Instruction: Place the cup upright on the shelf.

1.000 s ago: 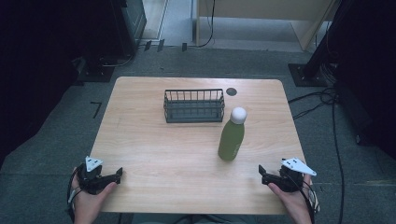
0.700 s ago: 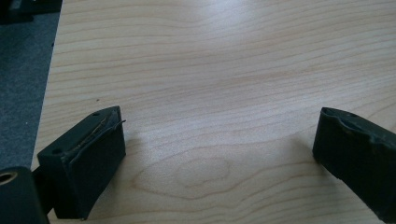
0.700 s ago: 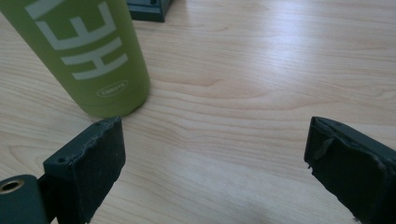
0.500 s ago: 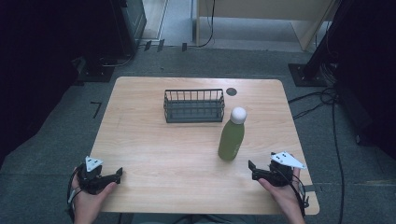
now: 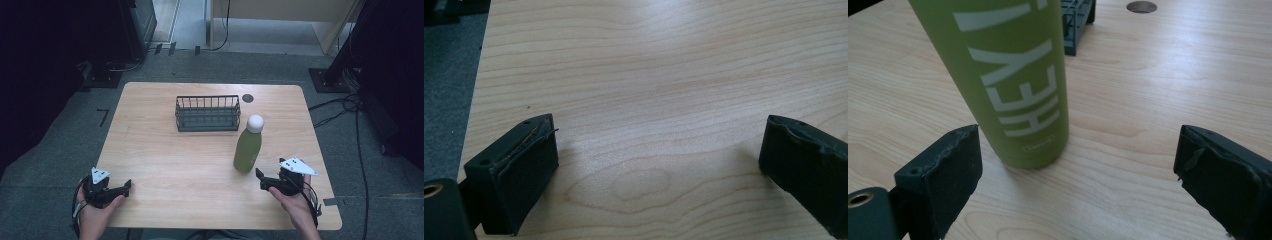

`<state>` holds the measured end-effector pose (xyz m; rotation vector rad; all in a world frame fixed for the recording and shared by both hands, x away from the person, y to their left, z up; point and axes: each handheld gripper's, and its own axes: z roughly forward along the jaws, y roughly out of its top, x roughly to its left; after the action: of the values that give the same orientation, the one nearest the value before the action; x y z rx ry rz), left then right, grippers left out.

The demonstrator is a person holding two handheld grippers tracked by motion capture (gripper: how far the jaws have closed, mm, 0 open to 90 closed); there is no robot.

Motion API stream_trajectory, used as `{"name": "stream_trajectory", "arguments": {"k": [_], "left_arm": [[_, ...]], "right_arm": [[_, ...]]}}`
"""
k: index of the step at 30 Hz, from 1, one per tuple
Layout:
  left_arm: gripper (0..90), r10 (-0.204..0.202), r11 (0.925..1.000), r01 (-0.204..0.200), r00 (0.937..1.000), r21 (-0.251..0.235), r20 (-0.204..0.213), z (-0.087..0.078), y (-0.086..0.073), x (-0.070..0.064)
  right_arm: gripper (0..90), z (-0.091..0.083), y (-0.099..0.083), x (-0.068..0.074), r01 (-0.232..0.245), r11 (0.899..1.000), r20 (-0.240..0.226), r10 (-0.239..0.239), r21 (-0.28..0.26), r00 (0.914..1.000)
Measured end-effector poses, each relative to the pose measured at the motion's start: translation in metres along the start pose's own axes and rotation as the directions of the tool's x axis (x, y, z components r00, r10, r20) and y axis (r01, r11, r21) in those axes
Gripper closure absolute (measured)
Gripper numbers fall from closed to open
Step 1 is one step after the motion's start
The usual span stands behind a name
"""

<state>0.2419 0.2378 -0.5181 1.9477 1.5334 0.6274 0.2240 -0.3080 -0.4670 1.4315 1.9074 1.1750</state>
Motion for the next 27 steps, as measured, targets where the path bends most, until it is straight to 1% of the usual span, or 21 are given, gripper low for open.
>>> {"name": "stream_trajectory", "arguments": {"k": [6, 9, 14, 22, 27], "left_arm": [[2.7, 0.0, 1.0, 0.0, 1.0, 0.0, 0.0, 0.0, 0.0, 0.0], [2.7, 0.0, 1.0, 0.0, 1.0, 0.0, 0.0, 0.0, 0.0, 0.0], [2.7, -0.001, 1.0, 0.001, 1.0, -0.001, 0.0, 0.0, 0.0, 0.0], [2.7, -0.001, 1.0, 0.001, 1.0, -0.001, 0.0, 0.0, 0.0, 0.0], [2.7, -0.001, 1.0, 0.001, 1.0, -0.001, 0.0, 0.0, 0.0, 0.0]], "right_arm": [[8.0, 0.006, 0.008, 0.009, 0.007, 1.0, -0.02, -0.007, -0.012, 0.9998], [9.7, 0.008, 0.011, 0.013, 0.018, 1.0, -0.028, -0.018, -0.019, 0.9994], [11.2, 0.013, 0.015, 0.019, 0.016, 1.0, -0.04, -0.017, -0.024, 0.999], [12.3, 0.018, 0.024, 0.025, 0.025, 0.999, -0.045, -0.027, -0.034, 0.9986], [12.6, 0.021, 0.028, 0.027, 0.017, 0.999, -0.045, -0.019, -0.039, 0.9988]]}}
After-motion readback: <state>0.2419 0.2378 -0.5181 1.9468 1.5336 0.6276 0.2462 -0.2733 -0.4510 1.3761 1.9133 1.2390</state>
